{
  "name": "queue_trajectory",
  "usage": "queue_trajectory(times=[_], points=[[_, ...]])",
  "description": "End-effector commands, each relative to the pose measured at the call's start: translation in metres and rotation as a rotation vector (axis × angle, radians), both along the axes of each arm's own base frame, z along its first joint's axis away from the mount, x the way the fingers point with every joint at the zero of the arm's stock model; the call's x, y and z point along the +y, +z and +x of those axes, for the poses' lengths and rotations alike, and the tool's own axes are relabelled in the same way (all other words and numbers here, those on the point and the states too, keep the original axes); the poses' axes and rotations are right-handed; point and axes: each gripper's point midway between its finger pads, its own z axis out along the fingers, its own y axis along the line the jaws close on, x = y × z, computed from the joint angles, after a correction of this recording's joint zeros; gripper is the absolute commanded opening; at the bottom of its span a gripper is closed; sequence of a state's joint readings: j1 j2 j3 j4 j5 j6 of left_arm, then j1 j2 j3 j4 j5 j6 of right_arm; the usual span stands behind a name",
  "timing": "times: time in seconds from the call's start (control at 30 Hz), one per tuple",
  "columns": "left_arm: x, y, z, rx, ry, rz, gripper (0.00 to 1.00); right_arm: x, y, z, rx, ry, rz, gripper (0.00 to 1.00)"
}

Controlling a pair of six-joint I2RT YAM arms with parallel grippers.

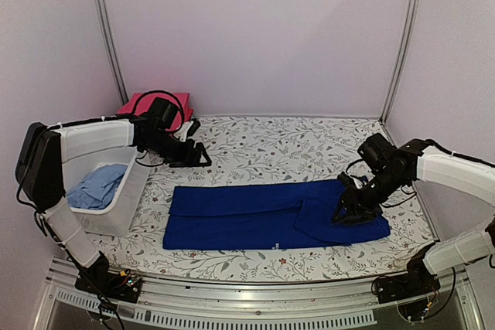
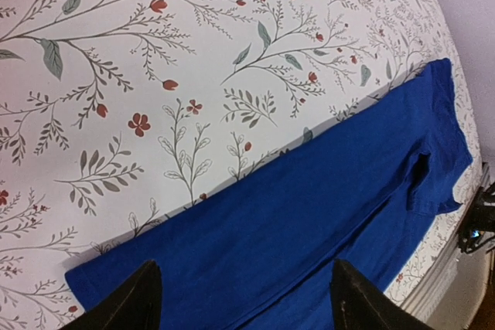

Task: Fold and stack the mixed laundry pile
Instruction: Adjust the rectangle-folded T-shirt at the center of the board.

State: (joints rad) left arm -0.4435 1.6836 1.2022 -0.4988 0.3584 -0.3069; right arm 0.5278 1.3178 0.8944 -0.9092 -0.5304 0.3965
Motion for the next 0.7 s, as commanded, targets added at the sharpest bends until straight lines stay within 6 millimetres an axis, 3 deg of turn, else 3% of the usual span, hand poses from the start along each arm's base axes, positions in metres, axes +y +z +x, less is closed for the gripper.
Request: queue_trajectory(times=[0.0,0.3,0.67], points=[[-0.006,-0.007,-0.003,0.025,-0.018,-0.012,0.74,-0.029,-0.019,-0.039,0.153,-0.185,-0.095,0.46],[-0.012,-0.011,0.000,0.032,-0.031,-0.019,0.74,-0.044,-0.038,-0.044,0.224,-0.472,-0.129,0.49],[-0.010,-0.012,0.001,0.031,-0.052,0.006,0.75,-0.060,-0.055,-0.029,0.267,-0.618,-0.184,0.47]])
